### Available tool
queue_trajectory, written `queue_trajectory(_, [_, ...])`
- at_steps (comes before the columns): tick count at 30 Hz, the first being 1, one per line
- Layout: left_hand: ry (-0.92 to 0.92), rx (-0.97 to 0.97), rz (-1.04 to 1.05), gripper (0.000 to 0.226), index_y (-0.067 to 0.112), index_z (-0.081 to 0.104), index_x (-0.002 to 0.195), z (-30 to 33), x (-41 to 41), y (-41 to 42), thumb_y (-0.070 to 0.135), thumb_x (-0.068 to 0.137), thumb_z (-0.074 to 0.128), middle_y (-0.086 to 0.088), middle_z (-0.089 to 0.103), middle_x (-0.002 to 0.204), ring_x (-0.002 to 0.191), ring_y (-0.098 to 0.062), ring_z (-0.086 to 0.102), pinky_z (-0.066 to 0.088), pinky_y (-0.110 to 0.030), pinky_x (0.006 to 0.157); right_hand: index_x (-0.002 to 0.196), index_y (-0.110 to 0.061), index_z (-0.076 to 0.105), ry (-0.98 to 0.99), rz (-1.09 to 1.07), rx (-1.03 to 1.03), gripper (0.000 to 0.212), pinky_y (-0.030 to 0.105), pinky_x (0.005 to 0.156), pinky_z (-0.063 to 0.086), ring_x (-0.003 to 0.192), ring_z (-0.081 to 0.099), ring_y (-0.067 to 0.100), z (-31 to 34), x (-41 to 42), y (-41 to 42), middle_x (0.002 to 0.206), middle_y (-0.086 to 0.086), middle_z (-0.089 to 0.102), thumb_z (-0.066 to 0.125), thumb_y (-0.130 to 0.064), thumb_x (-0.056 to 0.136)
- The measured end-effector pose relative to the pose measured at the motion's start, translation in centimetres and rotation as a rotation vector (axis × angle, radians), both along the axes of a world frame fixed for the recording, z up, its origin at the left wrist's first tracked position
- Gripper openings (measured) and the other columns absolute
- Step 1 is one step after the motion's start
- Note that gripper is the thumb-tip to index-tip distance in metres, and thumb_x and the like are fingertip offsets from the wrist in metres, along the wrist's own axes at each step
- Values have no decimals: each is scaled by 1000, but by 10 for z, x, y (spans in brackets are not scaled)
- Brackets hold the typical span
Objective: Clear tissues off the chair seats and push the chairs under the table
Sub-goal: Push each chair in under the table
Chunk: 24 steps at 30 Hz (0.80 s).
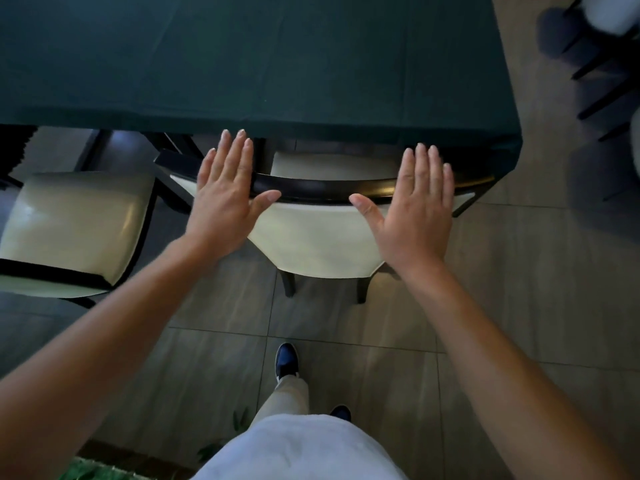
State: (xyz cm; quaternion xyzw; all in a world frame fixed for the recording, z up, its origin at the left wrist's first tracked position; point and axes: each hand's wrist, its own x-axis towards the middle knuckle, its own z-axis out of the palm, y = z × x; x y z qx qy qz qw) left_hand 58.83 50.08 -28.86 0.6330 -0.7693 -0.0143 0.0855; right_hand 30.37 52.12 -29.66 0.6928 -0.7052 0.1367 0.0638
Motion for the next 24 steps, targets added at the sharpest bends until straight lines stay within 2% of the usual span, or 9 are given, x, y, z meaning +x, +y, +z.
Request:
queue_trajectory(5, [33,-46,22,93,4,14,161,-7,-49,-8,72,99,16,-10,9,171,159,-25,0,2,-43,128,161,-2,17,26,29,14,107,48,128,10,158,10,29,2,-50,-23,168,16,19,16,-85,93])
queue_trajectory(10, [25,-61,-20,93,7,18,161,-6,-21,-30,74,97,15,-7,14,170,158,-23,4,3,-41,128,160,-1,19,8,-16,-31,108,48,128,10,157,13,30,-3,-23,-31,167,17,24,18,-84,92])
queue_trajectory(15, [-6,-64,-37,90,6,16,162,-4,6,-46,71,99,17,-5,10,171,159,-20,-2,-1,-39,128,160,1,18,6,-30,-91,106,47,128,8,158,9,31,-6,7,-40,168,19,17,22,-82,94])
queue_trajectory(19, [11,-82,-19,91,4,14,161,-5,-9,-52,71,100,16,-7,8,171,159,-23,-3,1,-42,128,160,0,19,-13,2,-129,105,47,128,9,158,10,30,-9,-7,-55,168,18,17,24,-82,94])
queue_trajectory(24, [41,-96,-9,90,5,16,161,-10,-31,-60,71,100,18,-8,11,171,159,-23,-2,3,-43,128,158,0,27,-44,27,-255,101,48,126,18,156,20,30,-19,-32,-71,166,17,26,30,-78,94])
